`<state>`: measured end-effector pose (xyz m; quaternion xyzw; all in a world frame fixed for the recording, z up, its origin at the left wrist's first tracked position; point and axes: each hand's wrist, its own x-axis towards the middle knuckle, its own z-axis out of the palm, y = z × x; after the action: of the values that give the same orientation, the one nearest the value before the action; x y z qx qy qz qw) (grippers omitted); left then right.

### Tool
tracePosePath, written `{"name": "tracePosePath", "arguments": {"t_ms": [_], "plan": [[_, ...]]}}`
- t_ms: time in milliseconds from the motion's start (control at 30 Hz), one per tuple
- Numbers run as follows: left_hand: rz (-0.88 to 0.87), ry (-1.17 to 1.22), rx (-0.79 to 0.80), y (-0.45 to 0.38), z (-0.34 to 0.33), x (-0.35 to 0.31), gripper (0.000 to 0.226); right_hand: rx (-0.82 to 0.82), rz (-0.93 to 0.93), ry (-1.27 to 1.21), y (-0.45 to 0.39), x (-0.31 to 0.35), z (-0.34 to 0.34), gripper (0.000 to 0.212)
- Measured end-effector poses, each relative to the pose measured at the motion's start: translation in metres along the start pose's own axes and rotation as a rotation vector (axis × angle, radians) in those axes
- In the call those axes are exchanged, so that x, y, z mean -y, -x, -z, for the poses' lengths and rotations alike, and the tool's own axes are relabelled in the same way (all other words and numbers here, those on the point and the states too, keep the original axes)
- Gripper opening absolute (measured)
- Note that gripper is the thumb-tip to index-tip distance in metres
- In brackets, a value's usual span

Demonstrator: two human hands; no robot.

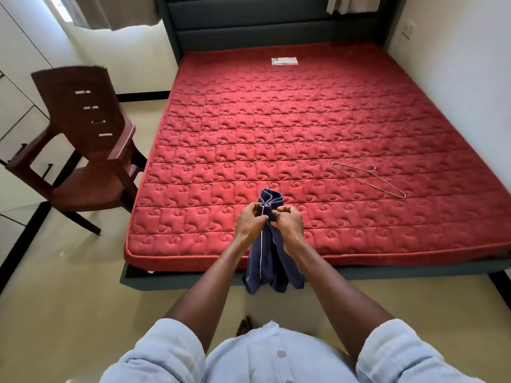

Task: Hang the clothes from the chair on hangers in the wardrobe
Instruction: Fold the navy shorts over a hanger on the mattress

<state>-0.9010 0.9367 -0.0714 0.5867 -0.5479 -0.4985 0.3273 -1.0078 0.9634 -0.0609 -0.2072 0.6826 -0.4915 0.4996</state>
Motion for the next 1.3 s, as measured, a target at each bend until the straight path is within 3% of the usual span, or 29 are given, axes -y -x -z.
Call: {"name": "tracePosePath", "arguments": {"t_ms": [100,167,267,333,400,467,567,667,767,900,967,1100,1200,1300], "plan": [[-0.066,-0.052,0.001,-0.002,0.010,0.001,0.043,0.147,-0.056,-0.058,-0.002,0.005,0.002,0.025],[-0.129,-0.089,-0.019,-0.005,0.019,-0.002,0.037,0.250,-0.065,-0.044,-0.002,0.010,0.005,0.023],[-0.166,-0.041,0.092,-0.012,0.035,-0.001,0.023,0.317,-0.040,0.030,-0.008,0.019,0.018,0.026],[-0.167,-0.014,0.135,-0.013,0.049,-0.003,0.023,0.149,0.152,0.308,-0.020,0.020,0.034,0.027],[-0.188,0.021,0.175,-0.016,0.059,-0.008,0.020,0.057,0.335,0.688,-0.029,0.021,0.051,0.044],[-0.209,0.048,0.190,-0.018,0.068,-0.016,0.019,0.195,0.362,0.937,-0.031,0.026,0.057,0.061],[-0.220,0.071,0.194,-0.023,0.079,-0.032,0.022,0.334,0.388,1.169,-0.032,0.038,0.052,0.063],[-0.247,0.011,0.178,-0.029,0.090,-0.045,0.035,0.352,0.446,1.143,-0.034,0.047,0.039,0.064],[-0.261,-0.020,0.126,-0.037,0.106,-0.053,0.037,0.349,0.543,0.915,-0.036,0.063,0.030,0.042],[-0.368,-0.099,-0.094,-0.041,0.122,-0.072,0.025,0.221,0.714,0.688,-0.021,0.094,0.012,0.019],[-0.419,-0.098,-0.230,-0.042,0.127,-0.087,0.022,0.186,0.874,0.635,-0.009,0.110,0.000,0.023],[-0.465,-0.032,-0.379,-0.048,0.140,-0.115,0.024,0.211,1.129,0.735,-0.008,0.142,-0.012,0.022],[-0.500,0.017,-0.423,-0.048,0.148,-0.136,0.025,0.305,1.114,0.989,-0.010,0.168,-0.013,0.029],[-0.504,-0.060,-0.357,-0.054,0.156,-0.147,0.024,0.238,1.081,1.296,-0.013,0.193,-0.011,0.036]]}}
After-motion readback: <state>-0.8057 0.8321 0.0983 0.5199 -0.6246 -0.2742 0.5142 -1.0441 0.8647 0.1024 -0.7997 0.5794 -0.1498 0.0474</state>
